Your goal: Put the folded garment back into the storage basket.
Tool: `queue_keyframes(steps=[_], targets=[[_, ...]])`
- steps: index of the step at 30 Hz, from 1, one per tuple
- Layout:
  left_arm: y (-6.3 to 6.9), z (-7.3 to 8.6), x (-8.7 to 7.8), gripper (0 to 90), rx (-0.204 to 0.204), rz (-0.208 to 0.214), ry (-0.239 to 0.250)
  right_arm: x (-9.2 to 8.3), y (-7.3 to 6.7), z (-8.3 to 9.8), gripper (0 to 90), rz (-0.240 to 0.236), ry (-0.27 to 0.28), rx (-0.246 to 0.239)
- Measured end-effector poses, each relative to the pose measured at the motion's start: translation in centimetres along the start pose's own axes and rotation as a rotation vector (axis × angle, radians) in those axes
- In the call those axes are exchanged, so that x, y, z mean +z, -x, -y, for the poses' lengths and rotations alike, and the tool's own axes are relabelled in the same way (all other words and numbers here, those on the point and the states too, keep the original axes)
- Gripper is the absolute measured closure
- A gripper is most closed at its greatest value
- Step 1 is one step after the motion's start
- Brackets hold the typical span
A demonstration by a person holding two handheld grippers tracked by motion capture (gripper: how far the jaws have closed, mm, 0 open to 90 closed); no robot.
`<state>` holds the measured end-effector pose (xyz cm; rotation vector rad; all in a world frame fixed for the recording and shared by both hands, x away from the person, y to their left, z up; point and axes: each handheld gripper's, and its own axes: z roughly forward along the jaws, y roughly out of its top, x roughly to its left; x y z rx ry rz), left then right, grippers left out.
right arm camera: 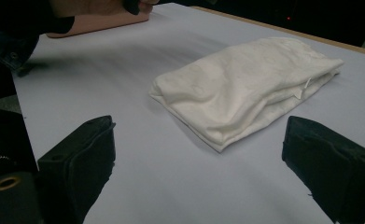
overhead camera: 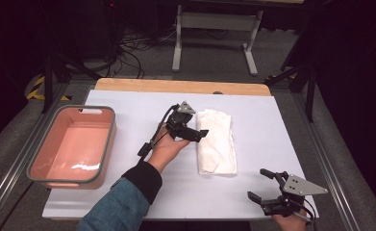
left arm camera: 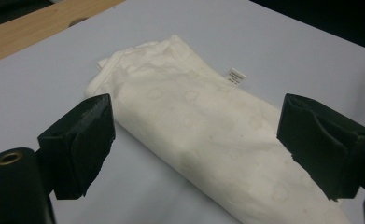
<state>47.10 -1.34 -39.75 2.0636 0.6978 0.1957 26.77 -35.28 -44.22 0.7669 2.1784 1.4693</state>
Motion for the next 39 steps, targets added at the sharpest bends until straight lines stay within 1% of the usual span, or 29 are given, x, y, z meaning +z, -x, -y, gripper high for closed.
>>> queue_keyframes(steps=[1,3,5,6,7,8,9,10,12,14,15,17,19,21,22,26,28,29,30,33,36,39], targets=[[0.0,0.0,0.0,12.4,0.0,0.0,0.0,-0.1,0.0,0.0,10.1,0.005,-0.002,0.0],[-0.4,-0.2,0.7,12.4,-0.014,-0.004,-0.011,-0.3,-0.1,0.1,10.1,0.01,0.0,0.001],[-0.5,-0.3,0.9,12.4,-0.014,-0.011,-0.012,-0.5,-0.1,0.2,10.1,0.013,0.0,0.002],[-0.8,-0.3,1.3,12.7,-0.018,-0.026,-0.016,-0.6,-0.1,0.2,10.1,0.016,0.0,0.002],[-0.8,-0.3,1.3,13.8,-0.018,-0.026,-0.016,-0.6,-0.1,0.2,10.1,0.017,0.0,0.004],[-1.0,-0.3,1.9,14.8,-0.026,-0.049,-0.026,-0.7,-0.1,0.3,10.1,0.018,0.0,0.004],[-1.0,-0.3,1.9,14.9,-0.026,-0.049,-0.026,-0.7,-0.1,0.3,10.1,0.018,0.0,0.004],[-1.2,-0.3,2.2,14.8,-0.045,-0.048,-0.036,-0.8,-0.1,0.3,10.1,0.018,0.001,0.009],[-1.6,-0.4,2.6,14.9,-0.058,-0.056,-0.042,-0.9,-0.1,0.4,10.1,0.018,0.002,0.009],[-1.8,-0.5,2.8,14.9,-0.065,-0.066,-0.051,-0.9,-0.1,0.4,10.1,0.017,0.006,0.01],[-2.0,-0.7,3.1,14.9,-0.061,-0.085,-0.054,-0.9,-0.1,0.4,10.1,0.015,0.006,0.012],[-2.1,-0.7,3.2,15.2,-0.068,-0.089,-0.056,-0.9,-0.1,0.4,10.1,0.012,0.005,0.01],[-2.2,-0.8,3.6,15.3,-0.075,-0.104,-0.075,-0.9,-0.1,0.4,10.1,0.013,0.006,0.01],[-2.3,-0.9,4.0,15.3,-0.072,-0.119,-0.095,-0.9,0.0,0.4,10.1,0.011,0.008,0.01],[-2.4,-0.9,4.2,15.3,-0.072,-0.119,-0.103,-0.9,0.0,0.4,10.1,0.009,0.006,0.012],[-2.9,-1.1,4.8,16.5,-0.105,-0.118,-0.106,-0.8,0.0,0.4,10.1,0.007,0.006,0.01],[-3.1,-1.1,5.1,19.3,-0.126,-0.112,-0.116,-0.8,0.0,0.4,10.1,0.005,0.005,0.009],[-3.2,-1.1,5.3,19.5,-0.133,-0.11,-0.131,-0.8,0.0,0.4,10.1,0.004,0.005,0.009],[-3.3,-1.1,5.7,19.5,-0.136,-0.114,-0.142,-0.7,0.0,0.4,10.1,0.003,0.005,0.009],[-3.5,-1.1,5.9,19.4,-0.139,-0.117,-0.147,-0.7,0.0,0.4,10.1,-0.002,0.007,0.011],[-3.5,-0.9,6.4,19.4,-0.156,-0.109,-0.148,-0.7,0.0,0.4,10.1,-0.006,0.004,0.008],[-3.6,-0.7,7.0,19.4,-0.164,-0.115,-0.166,-0.7,0.0,0.4,10.1,-0.005,0.005,0.007]])
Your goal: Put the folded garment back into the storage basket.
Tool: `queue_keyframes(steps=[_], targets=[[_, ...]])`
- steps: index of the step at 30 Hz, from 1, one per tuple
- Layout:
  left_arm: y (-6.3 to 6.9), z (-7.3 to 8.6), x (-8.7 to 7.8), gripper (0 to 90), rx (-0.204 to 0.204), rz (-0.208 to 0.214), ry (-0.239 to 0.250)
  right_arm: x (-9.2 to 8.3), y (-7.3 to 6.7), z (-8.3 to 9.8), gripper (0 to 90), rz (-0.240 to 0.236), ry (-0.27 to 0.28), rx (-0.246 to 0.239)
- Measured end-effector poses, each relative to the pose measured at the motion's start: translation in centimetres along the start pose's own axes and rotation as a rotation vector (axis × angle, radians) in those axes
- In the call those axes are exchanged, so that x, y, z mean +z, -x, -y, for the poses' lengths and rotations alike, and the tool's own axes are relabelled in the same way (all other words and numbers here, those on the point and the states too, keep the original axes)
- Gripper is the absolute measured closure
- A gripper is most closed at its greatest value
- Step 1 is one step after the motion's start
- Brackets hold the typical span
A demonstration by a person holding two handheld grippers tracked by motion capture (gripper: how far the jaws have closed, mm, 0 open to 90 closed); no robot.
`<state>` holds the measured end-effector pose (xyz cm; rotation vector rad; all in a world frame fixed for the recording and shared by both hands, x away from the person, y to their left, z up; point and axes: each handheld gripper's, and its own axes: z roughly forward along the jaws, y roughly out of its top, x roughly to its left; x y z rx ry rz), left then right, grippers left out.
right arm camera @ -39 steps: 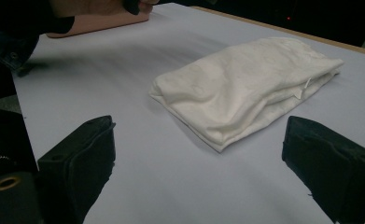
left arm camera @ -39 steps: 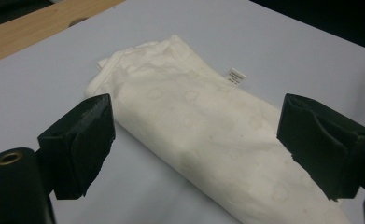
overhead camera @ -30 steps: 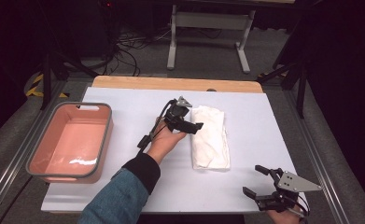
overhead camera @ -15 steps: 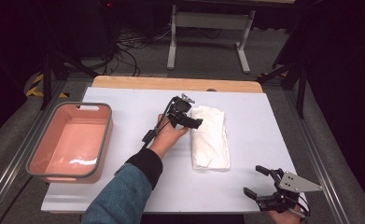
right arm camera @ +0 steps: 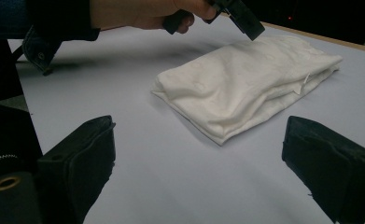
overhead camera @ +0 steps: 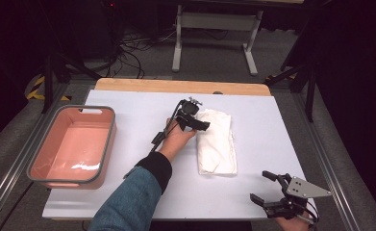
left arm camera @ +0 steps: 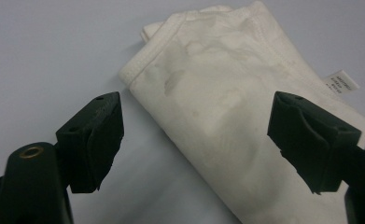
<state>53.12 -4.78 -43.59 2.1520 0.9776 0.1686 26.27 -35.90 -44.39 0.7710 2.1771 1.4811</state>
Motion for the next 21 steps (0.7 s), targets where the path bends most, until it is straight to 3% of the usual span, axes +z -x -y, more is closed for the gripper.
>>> queue_keyframes(steps=[7,11,17,21], targets=[[0.1,0.0,0.9,20.5,-0.024,-0.001,-0.027,0.1,0.0,0.0,10.1,-0.007,-0.009,0.004],[0.2,0.1,1.3,22.3,-0.003,-0.028,-0.051,0.1,0.0,0.0,10.1,-0.009,-0.009,0.005],[0.2,0.2,1.7,23.1,-0.002,-0.025,-0.064,0.2,0.0,0.0,10.1,-0.008,-0.011,0.003],[0.3,0.3,1.9,23.6,-0.033,-0.012,-0.069,0.2,0.1,0.0,10.1,-0.01,-0.011,0.003]])
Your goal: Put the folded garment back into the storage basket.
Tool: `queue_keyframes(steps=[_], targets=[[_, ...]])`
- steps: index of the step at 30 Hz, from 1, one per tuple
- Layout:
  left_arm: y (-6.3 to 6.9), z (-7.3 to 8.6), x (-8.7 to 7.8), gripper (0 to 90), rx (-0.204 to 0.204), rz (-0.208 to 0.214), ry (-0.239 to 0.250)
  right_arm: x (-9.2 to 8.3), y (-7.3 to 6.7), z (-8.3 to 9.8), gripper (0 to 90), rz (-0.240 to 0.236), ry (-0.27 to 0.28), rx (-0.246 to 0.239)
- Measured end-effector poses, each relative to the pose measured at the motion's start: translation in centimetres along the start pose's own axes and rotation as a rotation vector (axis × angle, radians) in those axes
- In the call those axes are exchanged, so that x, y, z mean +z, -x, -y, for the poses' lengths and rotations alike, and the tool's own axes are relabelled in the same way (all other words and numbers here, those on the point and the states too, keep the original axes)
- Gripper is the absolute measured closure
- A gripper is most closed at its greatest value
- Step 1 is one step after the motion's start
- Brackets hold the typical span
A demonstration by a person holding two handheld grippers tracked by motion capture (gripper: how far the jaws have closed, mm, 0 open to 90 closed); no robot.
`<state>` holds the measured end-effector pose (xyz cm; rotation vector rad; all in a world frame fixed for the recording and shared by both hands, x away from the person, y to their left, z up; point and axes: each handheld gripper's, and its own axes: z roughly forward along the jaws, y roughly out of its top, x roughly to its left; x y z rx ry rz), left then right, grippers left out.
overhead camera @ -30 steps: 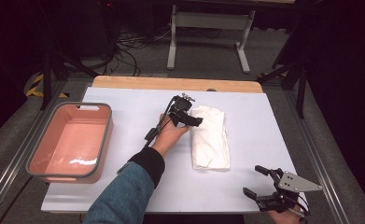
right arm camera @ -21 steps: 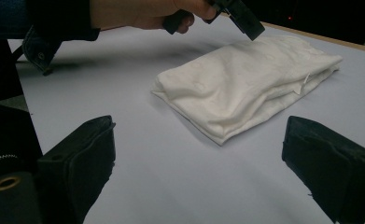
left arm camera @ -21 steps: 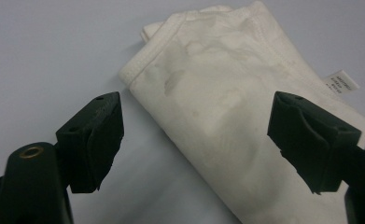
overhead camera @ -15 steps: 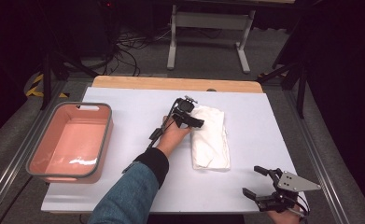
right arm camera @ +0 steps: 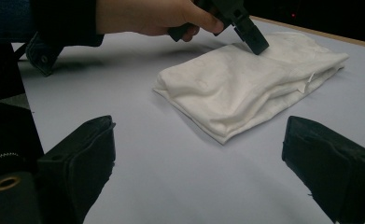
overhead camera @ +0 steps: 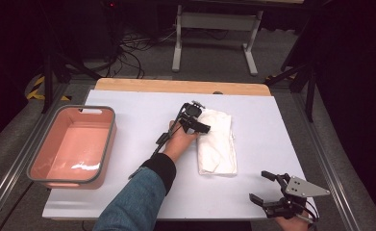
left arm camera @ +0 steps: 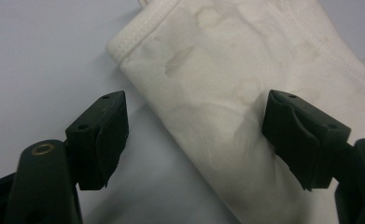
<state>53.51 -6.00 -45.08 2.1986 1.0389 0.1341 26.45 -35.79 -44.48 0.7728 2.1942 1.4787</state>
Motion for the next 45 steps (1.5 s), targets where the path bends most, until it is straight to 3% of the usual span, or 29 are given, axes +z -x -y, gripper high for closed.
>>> queue_keyframes(steps=[7,10,16,27,34,45], targets=[[0.5,0.0,0.2,29.7,0.019,0.001,-0.006,0.1,0.0,0.0,10.1,-0.005,-0.003,0.007],[0.8,0.0,0.2,31.0,-0.007,-0.004,-0.007,0.1,0.0,0.0,10.1,-0.005,-0.003,0.006],[1.5,0.0,0.4,33.3,-0.006,-0.025,-0.005,0.1,0.1,0.0,10.1,-0.012,0.004,0.011],[2.3,0.0,0.4,56.9,-0.017,0.018,-0.007,0.2,0.1,0.0,10.1,-0.017,0.005,0.007],[2.3,0.0,0.3,66.3,-0.046,0.04,-0.009,0.1,0.0,-0.1,10.1,-0.016,0.007,0.001],[2.4,0.0,0.3,70.7,-0.021,0.039,-0.004,0.2,0.1,0.0,10.1,-0.014,0.005,0.004]])
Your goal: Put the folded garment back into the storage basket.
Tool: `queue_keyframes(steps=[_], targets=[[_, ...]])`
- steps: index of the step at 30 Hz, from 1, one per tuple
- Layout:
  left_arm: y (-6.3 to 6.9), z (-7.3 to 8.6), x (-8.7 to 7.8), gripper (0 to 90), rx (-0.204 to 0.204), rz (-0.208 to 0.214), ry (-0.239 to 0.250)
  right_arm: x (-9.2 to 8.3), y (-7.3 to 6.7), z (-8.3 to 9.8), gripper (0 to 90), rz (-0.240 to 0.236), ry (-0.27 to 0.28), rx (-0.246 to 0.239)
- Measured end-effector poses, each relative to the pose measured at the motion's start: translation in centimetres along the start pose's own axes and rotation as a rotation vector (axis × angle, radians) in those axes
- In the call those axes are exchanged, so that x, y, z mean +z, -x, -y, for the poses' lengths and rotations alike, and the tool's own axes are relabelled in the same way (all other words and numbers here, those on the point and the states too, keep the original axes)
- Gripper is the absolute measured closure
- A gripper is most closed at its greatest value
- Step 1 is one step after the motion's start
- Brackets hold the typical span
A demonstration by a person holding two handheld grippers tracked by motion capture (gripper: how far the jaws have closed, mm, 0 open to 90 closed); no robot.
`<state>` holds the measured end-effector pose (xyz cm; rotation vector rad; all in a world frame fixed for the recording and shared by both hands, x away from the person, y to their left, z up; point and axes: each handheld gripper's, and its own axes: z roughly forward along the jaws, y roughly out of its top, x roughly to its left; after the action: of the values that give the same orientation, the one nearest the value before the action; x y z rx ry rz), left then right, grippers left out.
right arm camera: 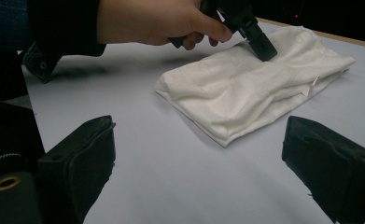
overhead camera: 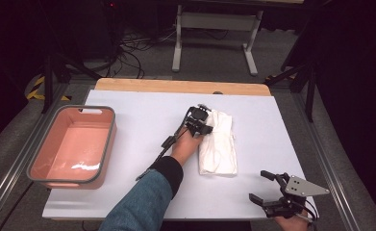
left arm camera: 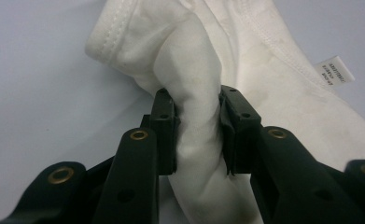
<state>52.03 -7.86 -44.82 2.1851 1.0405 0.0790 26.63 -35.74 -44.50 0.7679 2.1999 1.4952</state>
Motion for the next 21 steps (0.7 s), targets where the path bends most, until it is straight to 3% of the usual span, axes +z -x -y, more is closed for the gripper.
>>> queue_keyframes(steps=[9,17,21], targets=[[0.0,0.1,-0.2,71.4,0.005,0.004,0.012,0.0,0.1,0.0,10.2,-0.001,0.001,0.004],[0.3,-0.2,-1.3,72.6,0.034,0.014,0.065,0.0,0.1,0.0,10.3,0.005,-0.001,0.005],[0.6,-0.5,-2.5,72.6,0.041,0.044,0.104,0.0,0.1,0.0,10.3,0.005,-0.002,0.003]])
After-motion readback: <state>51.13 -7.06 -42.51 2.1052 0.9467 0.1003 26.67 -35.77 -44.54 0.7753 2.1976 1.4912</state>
